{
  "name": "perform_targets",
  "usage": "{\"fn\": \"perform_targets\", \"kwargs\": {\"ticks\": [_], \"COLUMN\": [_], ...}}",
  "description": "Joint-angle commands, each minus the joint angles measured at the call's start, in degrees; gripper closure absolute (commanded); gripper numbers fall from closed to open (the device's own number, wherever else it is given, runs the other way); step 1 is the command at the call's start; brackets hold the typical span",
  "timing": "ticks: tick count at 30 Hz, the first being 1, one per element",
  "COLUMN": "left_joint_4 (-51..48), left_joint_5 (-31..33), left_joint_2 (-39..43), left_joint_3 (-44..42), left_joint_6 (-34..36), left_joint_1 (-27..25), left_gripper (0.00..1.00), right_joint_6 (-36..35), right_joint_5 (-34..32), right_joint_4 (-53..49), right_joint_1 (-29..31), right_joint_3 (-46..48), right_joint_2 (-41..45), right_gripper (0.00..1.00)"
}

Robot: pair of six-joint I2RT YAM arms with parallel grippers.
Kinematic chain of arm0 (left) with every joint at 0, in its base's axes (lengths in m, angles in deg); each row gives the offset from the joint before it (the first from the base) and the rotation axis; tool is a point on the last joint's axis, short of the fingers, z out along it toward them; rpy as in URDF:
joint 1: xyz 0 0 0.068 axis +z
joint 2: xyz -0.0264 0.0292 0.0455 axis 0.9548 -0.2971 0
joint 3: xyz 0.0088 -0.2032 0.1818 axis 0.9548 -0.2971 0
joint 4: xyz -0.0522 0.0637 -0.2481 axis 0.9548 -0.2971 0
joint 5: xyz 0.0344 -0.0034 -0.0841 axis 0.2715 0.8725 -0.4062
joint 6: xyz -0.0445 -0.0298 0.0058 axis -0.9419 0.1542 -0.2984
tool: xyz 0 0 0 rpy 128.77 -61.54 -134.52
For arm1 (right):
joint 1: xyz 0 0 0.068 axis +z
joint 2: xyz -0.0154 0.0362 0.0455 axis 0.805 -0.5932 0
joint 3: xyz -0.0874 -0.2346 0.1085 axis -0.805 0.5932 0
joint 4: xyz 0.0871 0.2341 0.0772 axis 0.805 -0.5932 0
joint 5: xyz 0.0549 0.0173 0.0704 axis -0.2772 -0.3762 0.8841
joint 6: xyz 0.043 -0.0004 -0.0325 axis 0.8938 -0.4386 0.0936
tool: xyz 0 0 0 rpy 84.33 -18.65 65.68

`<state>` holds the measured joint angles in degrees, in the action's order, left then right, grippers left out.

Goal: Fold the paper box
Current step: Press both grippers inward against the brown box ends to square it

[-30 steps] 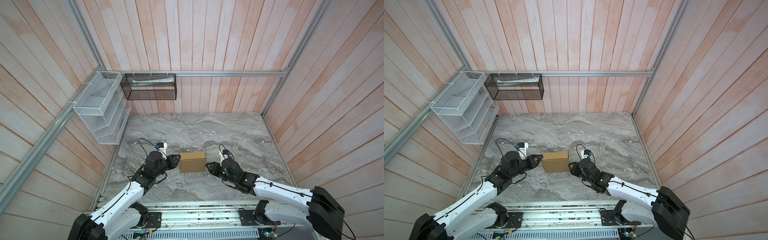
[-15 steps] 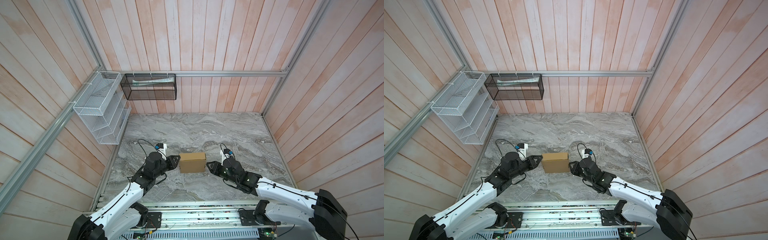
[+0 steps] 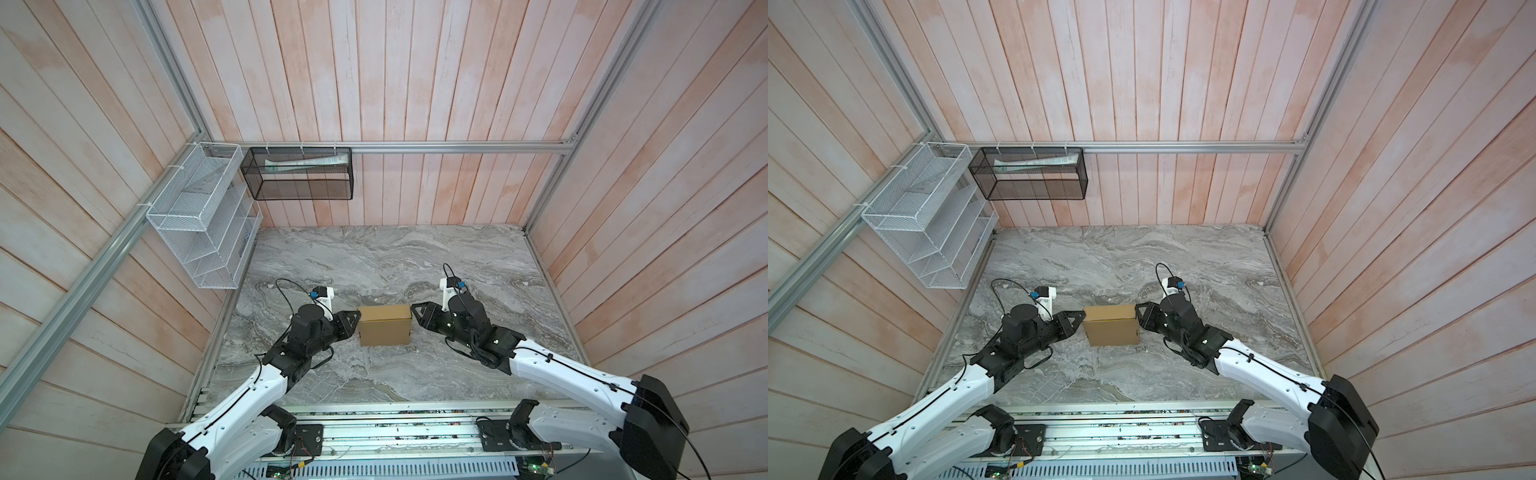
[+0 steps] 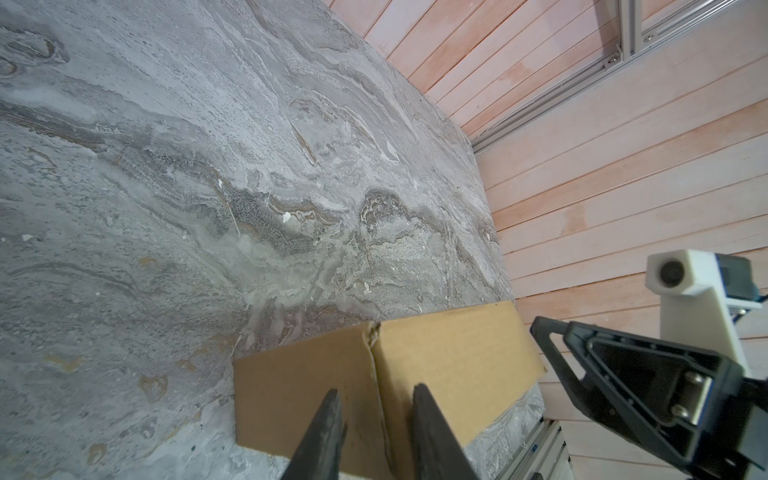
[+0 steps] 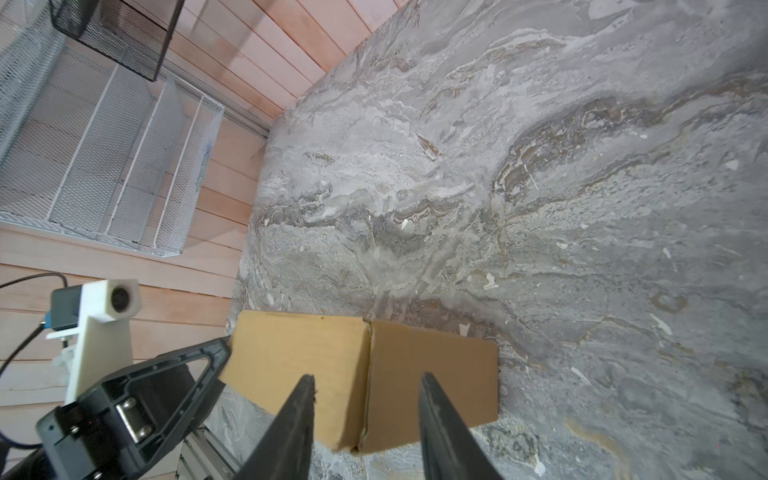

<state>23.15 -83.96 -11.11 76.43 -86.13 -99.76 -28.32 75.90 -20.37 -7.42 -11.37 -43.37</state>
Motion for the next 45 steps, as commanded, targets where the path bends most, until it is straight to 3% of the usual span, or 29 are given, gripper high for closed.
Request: {"fn": "perform_targets", "kwargs": {"ticks": [1,9,16,23,27,32,37,45], "left_joint_4": [-4.0,-4.7,-5.2,-6.0,-7.0,-9.7,-12.8,-17.2], "left_joint_5": [1.2,1.6,1.9,1.7,1.8,1.7,1.8,2.2], "left_joint_2": [-1.0,-0.7,-0.4,0.1,1.5,3.0,3.5,2.4], "left_joint_3": [-1.7,-2.3,-3.4,-4.9,-4.9,-3.3,0.3,6.9], "left_joint_6": [0.5,0.4,0.0,-0.8,-1.0,-0.1,3.0,9.9], "left_joint_1": [0.2,0.2,0.2,0.2,0.2,0.2,0.4,1.4], "left_gripper": [0.69,0.70,0.81,0.85,0.83,0.71,0.64,0.61], "right_joint_6": [-2.0,-0.4,1.0,0.5,-1.9,-6.0,-9.3,-14.4], "right_joint_5": [3.7,5.6,5.6,5.6,5.8,6.6,6.5,8.5], "right_joint_4": [1.9,4.8,5.5,4.5,3.3,0.9,-2.1,-8.7], "right_joint_1": [-0.6,-0.6,-0.8,-0.9,-0.8,-0.8,-0.9,-1.8], "right_joint_3": [-1.1,2.6,6.8,8.6,7.7,5.0,0.7,-6.9], "right_joint_2": [-2.5,-5.4,-4.8,-3.7,-2.7,-1.9,-1.2,-2.0], "right_gripper": [0.59,0.65,0.72,0.80,0.78,0.67,0.63,0.58]}}
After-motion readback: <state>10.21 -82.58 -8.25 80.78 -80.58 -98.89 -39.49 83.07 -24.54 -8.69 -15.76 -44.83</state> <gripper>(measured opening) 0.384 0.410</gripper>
